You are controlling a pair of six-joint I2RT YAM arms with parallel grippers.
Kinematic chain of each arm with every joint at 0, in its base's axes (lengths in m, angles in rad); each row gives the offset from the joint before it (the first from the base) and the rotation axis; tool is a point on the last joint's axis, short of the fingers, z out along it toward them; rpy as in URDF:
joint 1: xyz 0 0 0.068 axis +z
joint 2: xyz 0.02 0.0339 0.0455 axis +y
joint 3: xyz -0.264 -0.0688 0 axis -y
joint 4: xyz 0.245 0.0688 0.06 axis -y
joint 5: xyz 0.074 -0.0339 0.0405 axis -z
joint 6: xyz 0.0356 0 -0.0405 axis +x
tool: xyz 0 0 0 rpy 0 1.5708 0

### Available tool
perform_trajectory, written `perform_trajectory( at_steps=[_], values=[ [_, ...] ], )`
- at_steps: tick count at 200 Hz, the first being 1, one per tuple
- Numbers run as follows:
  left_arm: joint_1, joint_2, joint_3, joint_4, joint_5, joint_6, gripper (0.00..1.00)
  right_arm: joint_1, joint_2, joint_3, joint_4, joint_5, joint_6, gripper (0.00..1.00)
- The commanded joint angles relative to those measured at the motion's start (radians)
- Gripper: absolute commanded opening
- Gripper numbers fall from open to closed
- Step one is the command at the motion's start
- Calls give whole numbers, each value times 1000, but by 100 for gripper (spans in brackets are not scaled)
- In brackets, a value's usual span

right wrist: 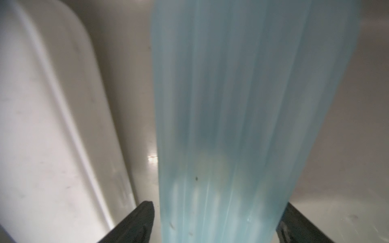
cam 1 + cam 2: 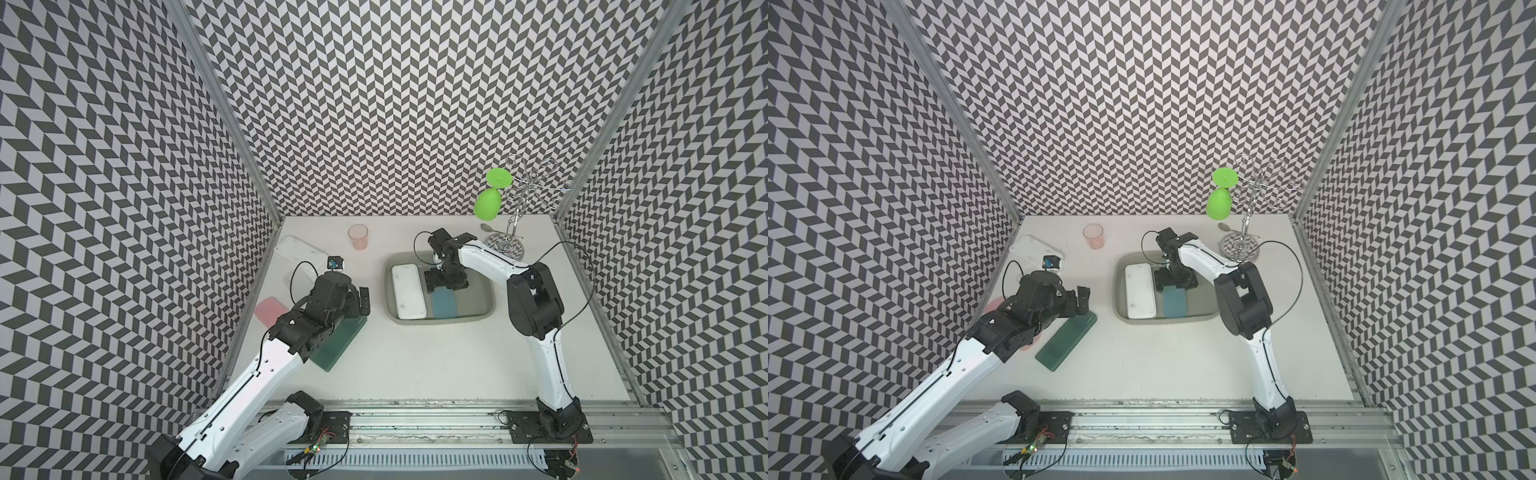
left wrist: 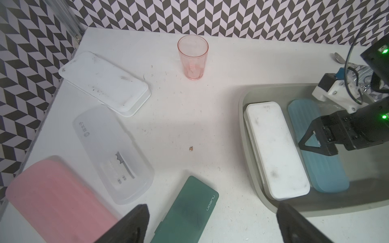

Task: Put the pencil case into the storage box
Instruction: Place the pencil case at the storage box.

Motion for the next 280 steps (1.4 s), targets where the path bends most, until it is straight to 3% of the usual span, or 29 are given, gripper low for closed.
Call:
perform_trajectory(
  at_steps=[1,64,146,172,197,230,264,280],
  values=[
    [8,3,32,-8,-14,-7,100,7,-6,26,82,-103,-16,99],
    [11,21,25,1,-11,-10,100,10,-19,6,162,-239,-10,100],
    [66,186,92,-68,38,-16,100,-31,-184,-65,115,-33,-16,100],
    [111,280,211,-299,-42,-294,100,-32,-238,-75,119,-59,-19,100],
    [132,313,231,-414,47,-571,100,-28,-277,-146,177,-116,11,100],
    [149,227,143,-336,239,-906,100,-17,-298,-233,231,-152,12,99],
    [195,155,4,-364,326,-1157,100,-17,-317,-280,252,-166,1,99],
    [204,74,-108,-290,362,-1298,100,-17,-318,-291,254,-182,-5,99]
  ],
)
